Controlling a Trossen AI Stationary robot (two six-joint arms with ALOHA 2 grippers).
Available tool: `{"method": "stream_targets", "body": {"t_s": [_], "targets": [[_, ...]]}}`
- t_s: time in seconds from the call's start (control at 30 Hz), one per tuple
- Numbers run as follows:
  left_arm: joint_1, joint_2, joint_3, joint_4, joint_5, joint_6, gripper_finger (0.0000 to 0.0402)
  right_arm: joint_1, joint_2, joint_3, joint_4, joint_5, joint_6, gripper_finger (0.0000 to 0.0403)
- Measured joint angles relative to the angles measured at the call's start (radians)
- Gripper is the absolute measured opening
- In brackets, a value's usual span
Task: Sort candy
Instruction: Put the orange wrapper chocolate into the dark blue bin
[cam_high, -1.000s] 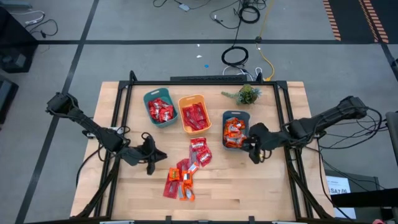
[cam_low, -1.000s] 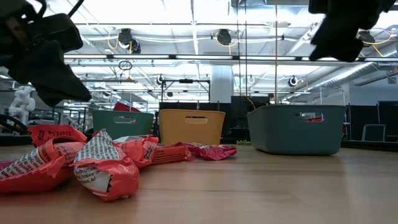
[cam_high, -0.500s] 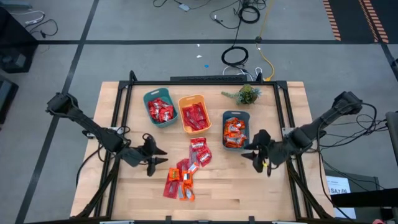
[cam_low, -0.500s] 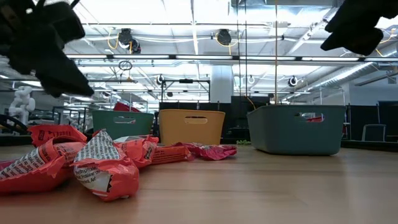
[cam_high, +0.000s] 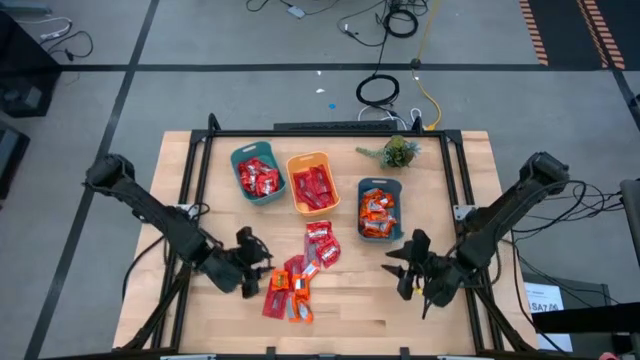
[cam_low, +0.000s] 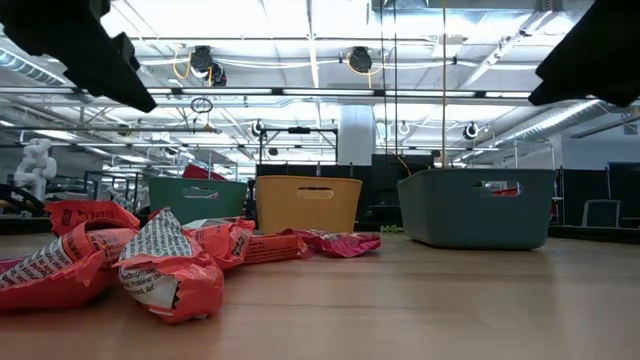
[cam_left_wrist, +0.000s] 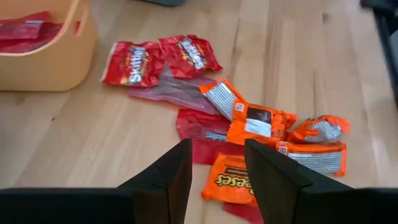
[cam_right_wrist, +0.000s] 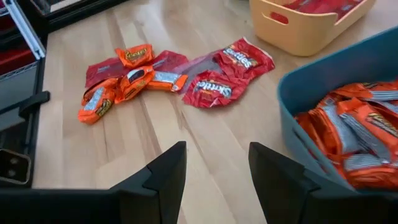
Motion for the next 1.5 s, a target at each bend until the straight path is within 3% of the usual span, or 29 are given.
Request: {"method": "stream_targets", "body": {"t_s": [0.3,0.87,1.03,1.23,1.5], "targets": [[-0.028,0.271,0.244,-0.13,0.001,-0.007,0.0152,0.013,0.099,-0.001,0.066,0.045,0.023,0.0165],[-0.025,0.544,0.32,-0.188,0.157,-0.115,0.0152,0.014,0.098,-0.001,0.082,0.048,-0.018,0.0165],[-0.025,0.556,0.323,-0.22,0.15,-0.14,0.0128,0.014,0.098,-0.001,0.091,0.048,-0.018,0.0165],[-0.012,0.536,0.32,-0.239,0.158,-0.139,0.0017,0.013,0.098,-0.001,0.09,0.048,-0.022,0.0165],[0.015,0.464,0.378,-0.344,0.156,-0.107,0.0005,0.013,0.098,-0.001,0.094,0.048,-0.042,0.0165]]}}
